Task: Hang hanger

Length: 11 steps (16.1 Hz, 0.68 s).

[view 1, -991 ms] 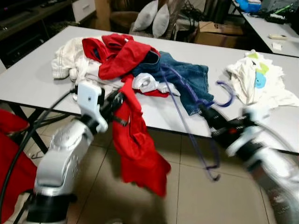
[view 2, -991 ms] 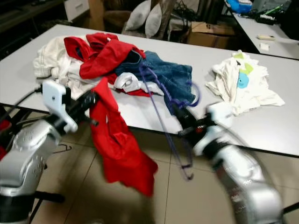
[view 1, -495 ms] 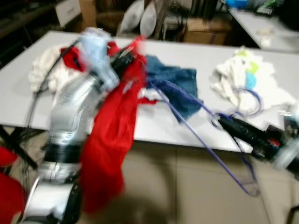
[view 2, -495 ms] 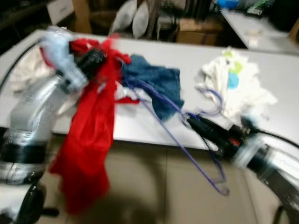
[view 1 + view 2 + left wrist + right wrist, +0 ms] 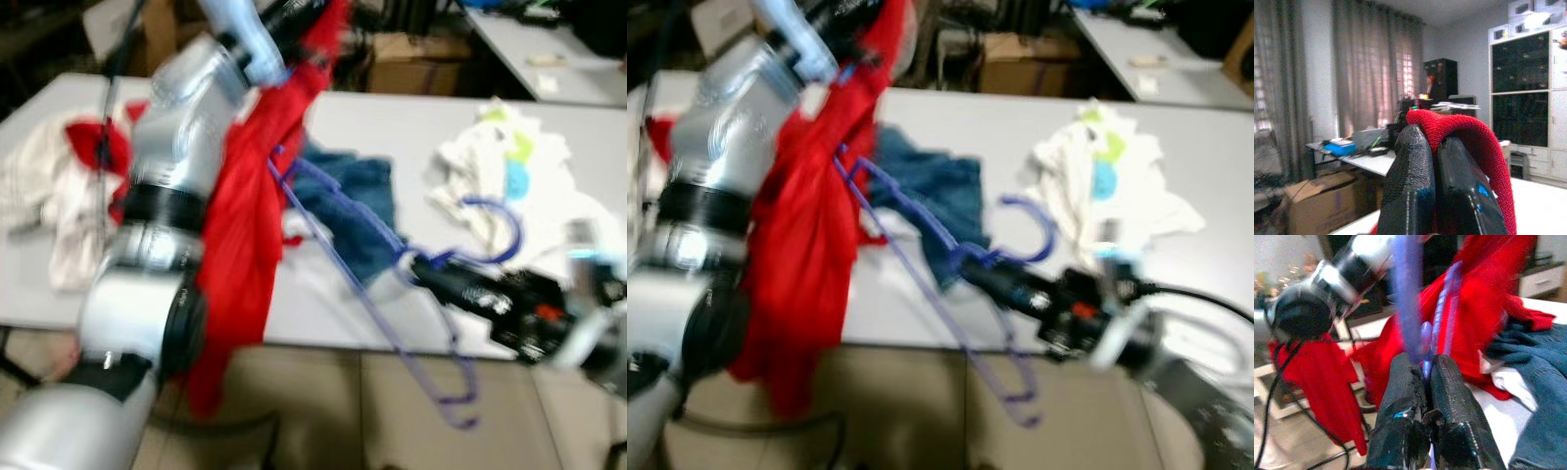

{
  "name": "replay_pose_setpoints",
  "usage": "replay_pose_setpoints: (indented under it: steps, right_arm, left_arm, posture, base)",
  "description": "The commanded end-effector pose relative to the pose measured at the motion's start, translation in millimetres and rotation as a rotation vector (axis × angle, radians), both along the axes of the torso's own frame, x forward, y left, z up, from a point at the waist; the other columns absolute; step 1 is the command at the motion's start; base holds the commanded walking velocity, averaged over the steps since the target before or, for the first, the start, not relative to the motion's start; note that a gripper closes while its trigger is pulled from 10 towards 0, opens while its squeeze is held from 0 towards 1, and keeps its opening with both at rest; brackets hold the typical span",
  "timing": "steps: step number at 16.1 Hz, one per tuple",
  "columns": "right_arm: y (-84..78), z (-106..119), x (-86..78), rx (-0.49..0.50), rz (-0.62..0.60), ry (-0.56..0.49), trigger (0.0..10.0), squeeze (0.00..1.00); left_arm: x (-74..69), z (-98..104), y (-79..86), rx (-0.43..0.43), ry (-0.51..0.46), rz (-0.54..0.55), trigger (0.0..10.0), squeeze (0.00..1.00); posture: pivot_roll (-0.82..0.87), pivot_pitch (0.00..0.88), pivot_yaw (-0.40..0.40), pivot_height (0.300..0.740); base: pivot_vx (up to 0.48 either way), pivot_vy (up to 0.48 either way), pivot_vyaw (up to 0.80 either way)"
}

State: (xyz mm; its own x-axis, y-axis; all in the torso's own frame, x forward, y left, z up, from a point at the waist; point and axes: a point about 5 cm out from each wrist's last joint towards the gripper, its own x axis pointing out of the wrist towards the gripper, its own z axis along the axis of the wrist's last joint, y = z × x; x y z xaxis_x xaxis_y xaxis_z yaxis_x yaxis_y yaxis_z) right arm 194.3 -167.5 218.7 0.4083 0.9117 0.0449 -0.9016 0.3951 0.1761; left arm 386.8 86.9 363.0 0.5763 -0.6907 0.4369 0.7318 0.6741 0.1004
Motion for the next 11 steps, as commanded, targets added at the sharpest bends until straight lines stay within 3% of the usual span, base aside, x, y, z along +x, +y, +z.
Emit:
replay_pose_setpoints:
  steps: [1,3,6,7,8,9,10,11]
  right_arm:
    - [12.5,2,0.6,-0.001,0.081,-0.006,10.0,0.00]
    - [25.6,1,19.1,-0.054,0.118,-0.039,10.0,0.00]
    - [37.7,-5,58.8,-0.163,-0.007,-0.121,10.0,0.00]
    - [44.5,-3,95.2,-0.237,-0.194,-0.199,10.0,0.00]
    - [43.2,4,109.8,-0.240,-0.297,-0.255,10.0,0.00]
    - [37.8,28,128.9,-0.160,-0.463,-0.348,10.0,0.00]
    - [29.4,54,136.4,-0.005,-0.569,-0.393,10.0,0.00]
    - [21.0,72,137.5,0.074,-0.632,-0.451,10.0,0.00]
  left_arm:
    - [-2.7,29,14.4,-0.045,-0.099,0.032,10.0,0.00]
    - [-5.1,60,15.5,-0.028,-0.183,0.037,10.0,0.00]
    - [-19.5,96,16.4,-0.108,-0.262,-0.056,10.0,0.00]
    - [-26.8,110,17.3,-0.127,-0.311,-0.106,10.0,0.00]
    - [-30.0,113,19.8,-0.139,-0.328,-0.126,10.0,0.00]
    - [-35.4,117,26.6,-0.168,-0.346,-0.149,10.0,0.00]
    - [-42.8,121,34.6,-0.190,-0.372,-0.175,10.0,0.00]
    - [-50.3,124,42.4,-0.202,-0.408,-0.182,10.0,0.00]
  posture:
    - [0.01,0.000,-0.014,0.740]
    - [0.03,0.000,-0.030,0.740]
    - [0.04,0.000,-0.037,0.740]
    - [0.04,0.000,-0.040,0.740]
    - [0.05,0.000,-0.045,0.740]
    - [0.05,0.000,-0.051,0.740]
    - [0.06,0.000,-0.058,0.740]
    - [0.06,0.000,-0.064,0.740]
  base:
    - [0.319,0.000,0.00]
    - [0.315,0.000,0.00]
    - [0.312,0.000,0.00]
    - [0.304,0.000,0.00]
    - [0.304,0.000,0.00]
    - [0.296,0.000,0.00]
    - [0.300,0.000,0.00]
    - [0.281,0.000,0.00]
